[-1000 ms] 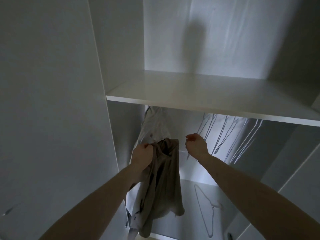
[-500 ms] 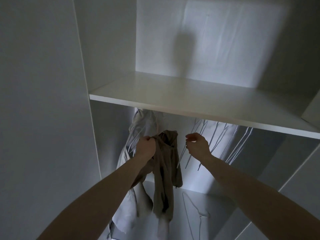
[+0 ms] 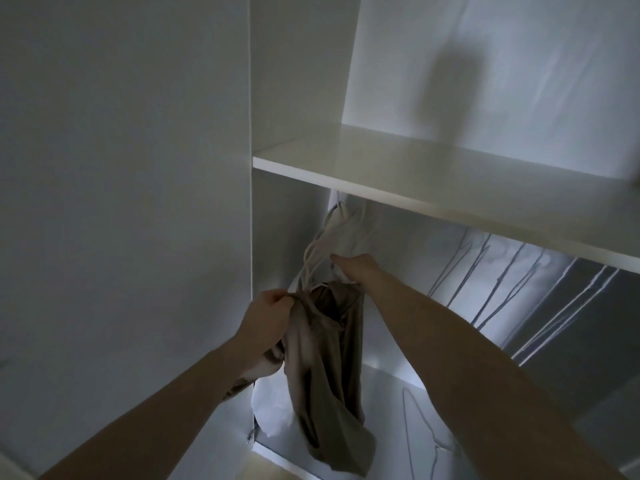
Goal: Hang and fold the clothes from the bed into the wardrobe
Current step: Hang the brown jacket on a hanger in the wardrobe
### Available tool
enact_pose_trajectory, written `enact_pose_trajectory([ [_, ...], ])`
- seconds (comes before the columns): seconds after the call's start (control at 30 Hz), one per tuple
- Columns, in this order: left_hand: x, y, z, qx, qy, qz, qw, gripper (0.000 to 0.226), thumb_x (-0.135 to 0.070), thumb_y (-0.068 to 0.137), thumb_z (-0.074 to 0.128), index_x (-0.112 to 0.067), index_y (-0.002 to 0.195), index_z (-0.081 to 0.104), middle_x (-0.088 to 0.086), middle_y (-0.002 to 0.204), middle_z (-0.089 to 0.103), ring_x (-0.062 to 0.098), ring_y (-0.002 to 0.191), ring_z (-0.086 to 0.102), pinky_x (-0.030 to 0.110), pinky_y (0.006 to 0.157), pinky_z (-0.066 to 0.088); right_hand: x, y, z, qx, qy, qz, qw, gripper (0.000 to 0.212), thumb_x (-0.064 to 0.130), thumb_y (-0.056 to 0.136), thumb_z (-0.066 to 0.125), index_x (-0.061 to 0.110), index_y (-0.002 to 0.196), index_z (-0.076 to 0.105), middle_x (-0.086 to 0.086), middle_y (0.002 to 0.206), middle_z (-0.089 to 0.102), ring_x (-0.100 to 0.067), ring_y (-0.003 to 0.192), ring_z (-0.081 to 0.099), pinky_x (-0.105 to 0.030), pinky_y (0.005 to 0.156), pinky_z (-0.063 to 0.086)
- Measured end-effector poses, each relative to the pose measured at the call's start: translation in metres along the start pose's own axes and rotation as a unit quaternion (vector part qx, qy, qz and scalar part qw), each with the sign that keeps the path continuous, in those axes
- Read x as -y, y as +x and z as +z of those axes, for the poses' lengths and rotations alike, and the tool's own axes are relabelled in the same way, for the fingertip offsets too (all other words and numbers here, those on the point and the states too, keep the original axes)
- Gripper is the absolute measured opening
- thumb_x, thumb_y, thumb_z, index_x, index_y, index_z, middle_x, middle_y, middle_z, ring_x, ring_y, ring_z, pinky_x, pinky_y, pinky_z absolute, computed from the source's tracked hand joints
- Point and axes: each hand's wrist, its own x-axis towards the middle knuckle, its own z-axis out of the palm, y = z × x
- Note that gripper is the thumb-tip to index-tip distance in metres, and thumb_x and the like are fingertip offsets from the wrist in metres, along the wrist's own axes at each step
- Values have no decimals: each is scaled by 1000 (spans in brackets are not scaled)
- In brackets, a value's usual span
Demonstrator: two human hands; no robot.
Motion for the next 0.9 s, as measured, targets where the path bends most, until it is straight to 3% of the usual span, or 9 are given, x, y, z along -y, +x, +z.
enact_pose_trajectory([
  [0.27,36,5,-31,-18,57,-25,998,21,-21,97,57,-17,86,75,11,85,75,10,70,65,19,61,45,5,29,60,60,127,51,989,56,30,99,68,-4,141,54,-18,142,59,-30,127,59,-35,111,45],
  [0.3,39,7,-32,-20,62,-32,997,21,-22,96,57,-21,85,75,9,84,75,7,66,65,18,59,45,4,35,66,50,123,40,990,51,28,99,68,-3,138,58,-17,135,63,-27,116,64,-37,107,49],
  [0.37,44,9,-35,-25,53,-33,998,23,-21,95,57,-25,83,75,7,83,76,14,69,69,20,58,48,0,41,72,23,113,27,993,43,27,100,64,0,133,62,-8,107,67,-18,83,64,-31,79,56],
  [0.4,47,10,-37,-31,42,-31,998,24,-20,95,57,-24,81,76,10,84,76,20,72,71,24,61,50,0,40,74,6,101,20,995,40,25,100,60,1,132,63,-6,99,65,-16,78,62,-27,67,53],
  [0.43,48,10,-39,-38,31,-30,998,25,-17,95,56,-23,79,75,13,87,75,23,73,70,28,65,50,0,43,74,-10,93,21,995,38,22,101,57,1,132,62,-8,102,66,-19,85,66,-25,64,51],
  [0.5,49,10,-44,-48,23,-38,998,29,-13,96,56,-23,76,74,19,92,75,21,74,64,30,69,46,-7,43,66,-46,12,3,999,33,17,105,51,0,131,61,-13,125,66,-29,115,65,-31,86,53],
  [0.6,43,5,-44,-25,61,-45,997,24,-20,97,54,-20,88,76,15,86,74,25,73,68,32,68,52,-27,36,44,-91,-69,4,993,38,20,108,44,-2,134,60,-19,138,61,-34,127,58,-36,103,47],
  [0.73,21,0,-39,3,116,-36,993,25,-22,99,53,-9,96,73,15,88,73,30,83,68,44,78,57,-52,15,-10,-180,-90,25,979,36,15,103,48,-9,129,58,-27,131,62,-40,119,62,-36,88,49],
  [0.9,-5,13,-29,-6,82,-48,995,25,-15,97,51,-2,89,71,22,87,71,36,87,67,42,81,53,-54,-13,-52,-152,-128,39,979,34,11,103,44,-9,121,65,-24,122,66,-36,112,66,-29,79,50],
])
